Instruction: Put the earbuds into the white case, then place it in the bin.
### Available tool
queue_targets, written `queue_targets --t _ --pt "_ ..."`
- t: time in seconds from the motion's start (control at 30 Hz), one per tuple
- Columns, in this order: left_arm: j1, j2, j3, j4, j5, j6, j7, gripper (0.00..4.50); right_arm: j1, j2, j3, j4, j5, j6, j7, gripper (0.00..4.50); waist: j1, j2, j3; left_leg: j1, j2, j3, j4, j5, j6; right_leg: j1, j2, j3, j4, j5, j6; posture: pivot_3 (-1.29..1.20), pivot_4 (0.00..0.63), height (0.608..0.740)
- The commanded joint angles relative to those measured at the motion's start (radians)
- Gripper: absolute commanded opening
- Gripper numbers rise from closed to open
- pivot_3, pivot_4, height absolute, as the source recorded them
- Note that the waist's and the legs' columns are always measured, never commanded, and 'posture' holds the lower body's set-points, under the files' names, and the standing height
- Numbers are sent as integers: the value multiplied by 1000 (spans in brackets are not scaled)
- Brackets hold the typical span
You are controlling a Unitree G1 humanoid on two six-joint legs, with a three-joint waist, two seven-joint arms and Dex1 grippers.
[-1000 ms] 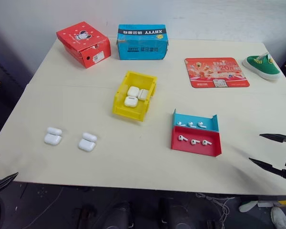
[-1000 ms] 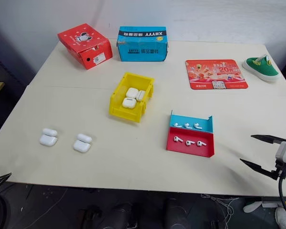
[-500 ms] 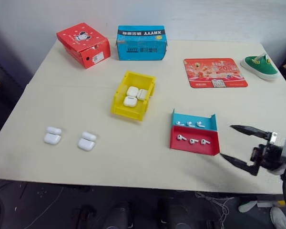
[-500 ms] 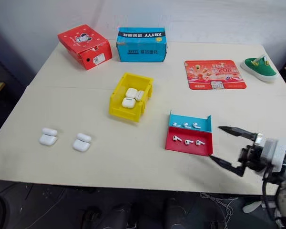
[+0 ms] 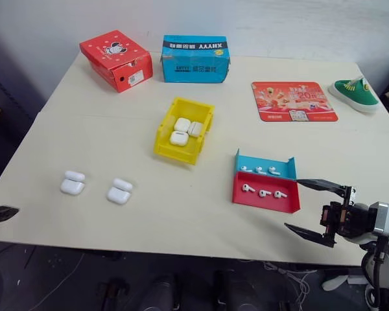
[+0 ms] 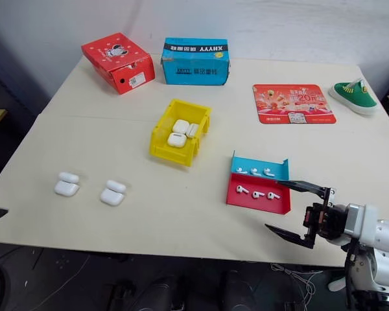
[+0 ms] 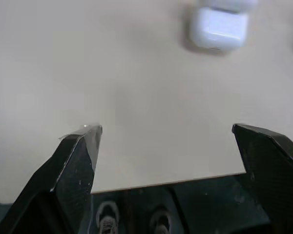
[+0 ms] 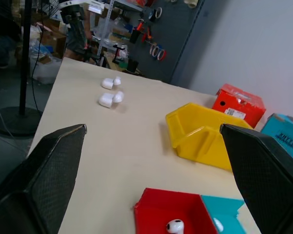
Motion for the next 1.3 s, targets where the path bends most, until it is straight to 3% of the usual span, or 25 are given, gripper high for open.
queue_targets --t 0.03,0.13,0.27,0.5,1.1,1.3 --pt "-124 64 -164 -46 -25 130 37 4500 1 10 -2 14 -5 -19 27 4472 -3 1 1 0 0 0 0 0 0 0 0 0 2 0 0 0 150 740" --pt "-287 66 -343 -39 13 156 92 4500 2 22 8 32 -13 -38 33 4472 -6 3 2 1 0 1 0 0 -1 0 1 0 4 0 0 0 150 740" --pt "-552 -1 -580 5 79 161 111 4500 -1 39 21 56 -28 -64 38 4472 2 3 2 0 0 1 2 1 -2 -1 2 0 7 0 0 0 150 740" --pt "-782 -95 -785 78 178 171 118 4500 9 50 19 59 -27 -88 29 4472 10 2 2 -1 0 0 13 1 -1 -1 2 1 14 0 0 0 150 740" --pt "-892 -316 -824 211 302 138 222 4500 54 32 4 -14 -19 -63 -11 4472 27 2 2 -1 0 0 17 2 -1 0 1 2 14 0 0 0 150 740" --pt "-906 -333 -835 222 320 123 208 4500 65 33 5 -30 -21 -62 -23 4472 28 2 2 -1 0 0 18 2 -1 0 1 2 15 0 0 0 150 740"
